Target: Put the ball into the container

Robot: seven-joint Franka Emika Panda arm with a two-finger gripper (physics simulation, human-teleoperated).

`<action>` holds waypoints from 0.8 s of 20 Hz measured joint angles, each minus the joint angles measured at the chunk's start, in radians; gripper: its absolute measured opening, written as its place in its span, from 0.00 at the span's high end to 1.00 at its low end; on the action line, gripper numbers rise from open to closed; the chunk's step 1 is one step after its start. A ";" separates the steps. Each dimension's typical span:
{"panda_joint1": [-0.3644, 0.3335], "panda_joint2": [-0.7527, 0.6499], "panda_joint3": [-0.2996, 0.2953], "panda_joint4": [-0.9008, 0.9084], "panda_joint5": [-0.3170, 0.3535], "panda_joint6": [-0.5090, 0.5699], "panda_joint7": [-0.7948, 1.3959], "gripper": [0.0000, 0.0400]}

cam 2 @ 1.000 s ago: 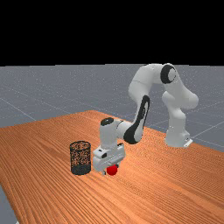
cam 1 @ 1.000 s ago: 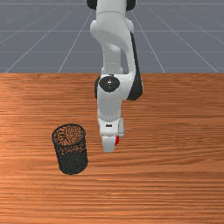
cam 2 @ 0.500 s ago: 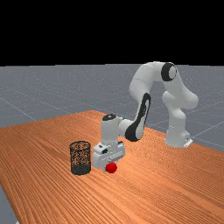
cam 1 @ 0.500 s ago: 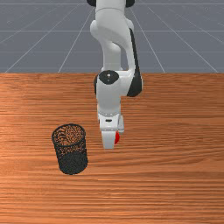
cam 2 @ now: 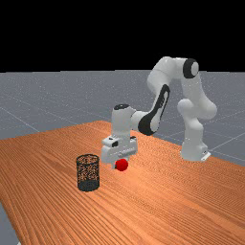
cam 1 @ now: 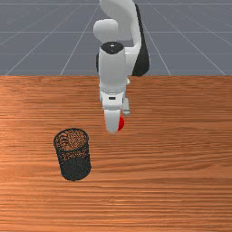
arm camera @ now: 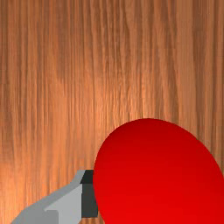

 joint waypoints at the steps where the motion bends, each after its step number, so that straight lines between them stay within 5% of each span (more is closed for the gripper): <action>1: 0.000 -0.017 0.000 0.000 0.000 -0.015 0.000 0.31; 10: -0.041 -0.064 -0.002 0.048 0.005 -0.137 -0.112 0.31; 11: -0.022 -0.062 -0.036 0.048 -0.052 -0.134 -0.038 0.31; 12: -0.067 -0.058 -0.010 0.056 0.005 -0.139 -0.161 0.31; 14: -0.063 -0.051 -0.051 0.062 -0.046 -0.135 -0.103 0.31; 16: -0.115 -0.042 -0.029 0.078 0.010 -0.146 -0.219 0.31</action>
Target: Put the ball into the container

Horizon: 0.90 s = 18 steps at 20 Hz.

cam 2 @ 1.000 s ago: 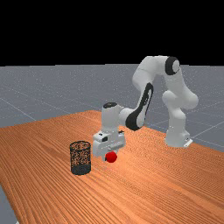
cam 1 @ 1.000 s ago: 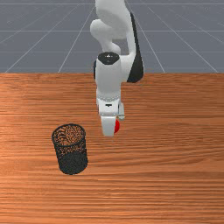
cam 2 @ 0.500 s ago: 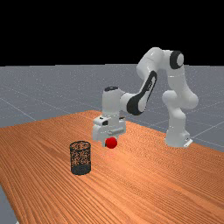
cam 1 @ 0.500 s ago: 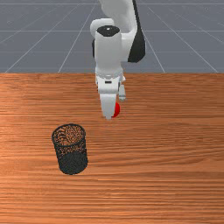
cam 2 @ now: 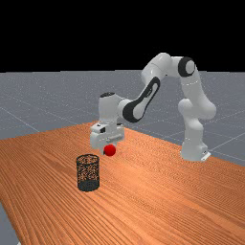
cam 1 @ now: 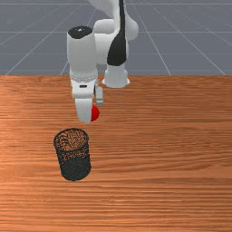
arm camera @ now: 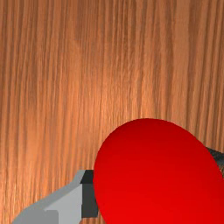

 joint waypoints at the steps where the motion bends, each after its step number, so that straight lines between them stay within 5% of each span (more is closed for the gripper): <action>1: -0.010 0.004 -0.003 0.005 0.002 -0.002 -0.013 0.31; 18: -0.026 0.118 -0.020 0.255 -0.003 -0.159 -0.003 0.31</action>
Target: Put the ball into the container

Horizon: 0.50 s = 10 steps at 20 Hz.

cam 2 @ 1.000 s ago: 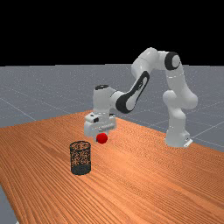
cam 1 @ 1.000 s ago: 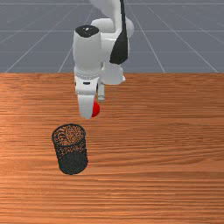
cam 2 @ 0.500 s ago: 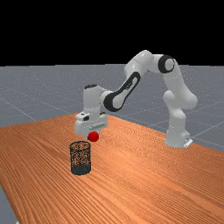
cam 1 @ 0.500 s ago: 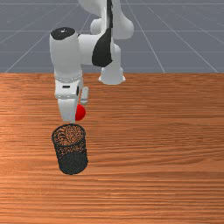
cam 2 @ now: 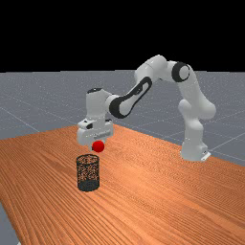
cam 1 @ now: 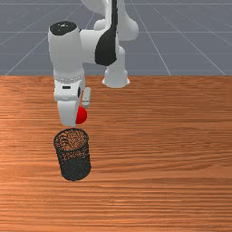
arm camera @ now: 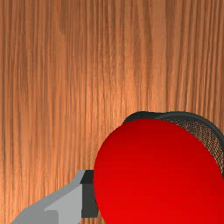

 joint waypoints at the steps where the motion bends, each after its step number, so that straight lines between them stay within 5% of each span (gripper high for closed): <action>1: 0.001 0.022 0.000 0.038 0.000 -0.021 0.002 0.31; 6: 0.007 0.184 0.001 0.323 -0.005 -0.200 0.013 0.31; 10: 0.008 0.214 0.001 0.310 -0.006 -0.164 0.015 0.31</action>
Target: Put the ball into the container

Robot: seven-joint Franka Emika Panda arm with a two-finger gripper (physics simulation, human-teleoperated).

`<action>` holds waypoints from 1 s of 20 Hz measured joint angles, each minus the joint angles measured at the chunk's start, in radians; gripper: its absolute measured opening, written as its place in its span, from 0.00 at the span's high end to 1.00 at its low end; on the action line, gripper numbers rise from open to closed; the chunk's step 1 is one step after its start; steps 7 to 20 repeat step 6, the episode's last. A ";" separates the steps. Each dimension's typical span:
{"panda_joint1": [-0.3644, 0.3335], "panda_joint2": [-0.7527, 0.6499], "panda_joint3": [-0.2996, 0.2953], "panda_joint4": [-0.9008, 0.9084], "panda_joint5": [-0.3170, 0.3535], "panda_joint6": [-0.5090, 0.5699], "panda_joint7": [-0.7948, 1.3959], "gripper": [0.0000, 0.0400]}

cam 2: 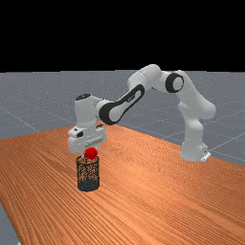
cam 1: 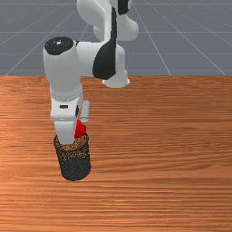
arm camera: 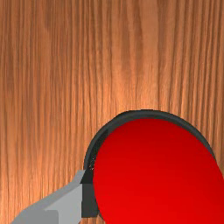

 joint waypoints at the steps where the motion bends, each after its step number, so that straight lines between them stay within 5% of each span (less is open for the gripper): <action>1: 0.000 0.005 0.000 -0.011 0.001 0.018 0.000 0.31; 3: -0.001 0.005 0.002 -0.044 0.003 0.064 0.000 0.31; 4: -0.001 0.011 0.002 -0.042 0.003 0.066 0.000 0.18; 6: 0.000 0.010 0.002 -0.048 0.003 0.085 0.000 0.08; 20: 0.000 0.010 0.002 -0.048 0.003 0.085 0.000 0.08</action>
